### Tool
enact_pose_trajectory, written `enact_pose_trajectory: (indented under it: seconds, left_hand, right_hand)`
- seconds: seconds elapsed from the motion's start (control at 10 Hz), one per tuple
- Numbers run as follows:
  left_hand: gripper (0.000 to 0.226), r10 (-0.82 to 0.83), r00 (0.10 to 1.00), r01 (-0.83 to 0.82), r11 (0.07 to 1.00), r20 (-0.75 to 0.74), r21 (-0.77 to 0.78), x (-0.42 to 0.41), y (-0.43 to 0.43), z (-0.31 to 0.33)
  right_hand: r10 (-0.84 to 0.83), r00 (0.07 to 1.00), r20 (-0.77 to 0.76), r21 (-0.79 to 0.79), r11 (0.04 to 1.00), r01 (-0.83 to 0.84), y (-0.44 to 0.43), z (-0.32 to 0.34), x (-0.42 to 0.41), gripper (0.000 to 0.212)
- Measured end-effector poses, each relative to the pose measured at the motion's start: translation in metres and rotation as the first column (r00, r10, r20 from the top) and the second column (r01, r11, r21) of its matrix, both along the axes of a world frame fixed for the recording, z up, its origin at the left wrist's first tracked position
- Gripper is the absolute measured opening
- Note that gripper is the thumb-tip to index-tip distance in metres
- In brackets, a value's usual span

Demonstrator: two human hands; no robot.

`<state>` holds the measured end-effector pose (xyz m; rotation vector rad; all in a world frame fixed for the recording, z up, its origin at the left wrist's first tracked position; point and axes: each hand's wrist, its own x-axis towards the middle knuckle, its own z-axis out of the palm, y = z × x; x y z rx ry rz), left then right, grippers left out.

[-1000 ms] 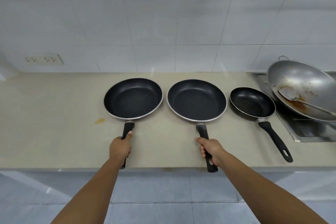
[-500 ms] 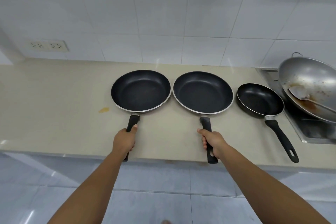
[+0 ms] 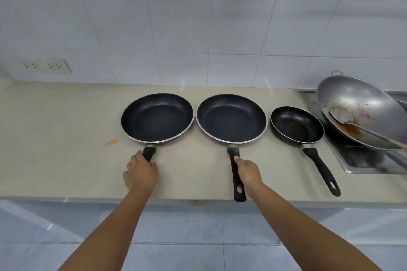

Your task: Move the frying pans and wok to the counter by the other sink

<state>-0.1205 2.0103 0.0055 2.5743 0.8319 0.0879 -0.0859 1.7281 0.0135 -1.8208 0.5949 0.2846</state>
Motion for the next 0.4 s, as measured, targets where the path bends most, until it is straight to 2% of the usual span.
enact_pose_trajectory:
  seconds: [0.1, 0.2, 0.3, 0.4]
  left_hand:
    - [0.057, -0.112, 0.994, 0.111, 0.992, 0.019, 0.051, 0.012, -0.027, 0.012]
    - [0.064, -0.252, 0.967, 0.254, 0.965, -0.033, 0.067, 0.025, -0.064, 0.022]
    - [0.065, -0.375, 0.924, 0.381, 0.917, -0.07, 0.119, 0.039, -0.109, 0.033]
    - [0.068, -0.494, 0.86, 0.508, 0.85, -0.128, 0.137, 0.049, -0.149, 0.044]
  right_hand:
    - [0.129, 0.988, 0.09, -0.182, 0.977, -0.111, -0.016, 0.013, 0.004, 0.041]
    - [0.255, 0.959, 0.125, -0.389, 0.902, -0.189, -0.042, 0.023, 0.006, 0.06]
    - [0.369, 0.926, 0.081, -0.592, 0.765, -0.253, -0.075, 0.032, 0.007, 0.059]
    - [0.424, 0.906, 0.008, -0.716, 0.635, -0.291, -0.107, 0.04, 0.003, 0.065]
